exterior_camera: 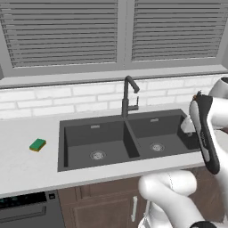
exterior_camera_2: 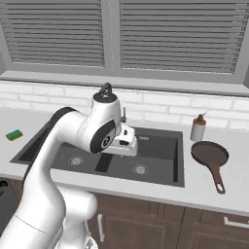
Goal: Pick the pan and sponge and place them into the sink. Then turn on the water.
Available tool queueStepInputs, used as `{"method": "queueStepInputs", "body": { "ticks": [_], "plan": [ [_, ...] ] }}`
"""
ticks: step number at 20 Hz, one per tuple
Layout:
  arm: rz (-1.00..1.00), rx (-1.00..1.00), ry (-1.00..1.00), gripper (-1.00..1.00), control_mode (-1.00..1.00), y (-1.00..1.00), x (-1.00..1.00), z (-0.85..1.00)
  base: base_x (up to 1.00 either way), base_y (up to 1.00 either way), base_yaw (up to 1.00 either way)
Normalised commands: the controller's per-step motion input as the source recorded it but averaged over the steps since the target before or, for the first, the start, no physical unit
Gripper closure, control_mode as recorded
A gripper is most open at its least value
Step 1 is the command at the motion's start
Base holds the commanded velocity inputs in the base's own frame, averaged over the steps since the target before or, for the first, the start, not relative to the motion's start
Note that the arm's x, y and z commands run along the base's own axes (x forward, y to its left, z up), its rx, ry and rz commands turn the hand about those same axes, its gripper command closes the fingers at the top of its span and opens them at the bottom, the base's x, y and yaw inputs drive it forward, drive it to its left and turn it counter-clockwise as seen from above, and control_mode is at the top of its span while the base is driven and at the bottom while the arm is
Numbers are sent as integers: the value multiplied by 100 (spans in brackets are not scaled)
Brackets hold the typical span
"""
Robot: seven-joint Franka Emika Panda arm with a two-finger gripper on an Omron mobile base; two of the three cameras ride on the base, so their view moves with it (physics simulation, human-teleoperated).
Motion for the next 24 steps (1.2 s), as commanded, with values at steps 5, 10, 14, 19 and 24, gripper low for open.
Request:
{"method": "queueStepInputs", "body": {
  "ticks": [5, 10, 14, 19, 24],
  "plan": [
    [0, 8, 12, -100, -100, -100, 25, -22, 0, 0, 0],
    [-3, 2, 11, -100, -100, -89, 40, -19, 0, 0, 0],
    [0, 6, 9, -100, -100, -94, 31, -18, 0, 0, 0],
    [0, 7, 6, -100, -100, -89, 30, -21, 0, 0, 0],
    [0, 4, 10, -100, -100, -77, 34, -32, 0, 0, 0]
  ]
}}
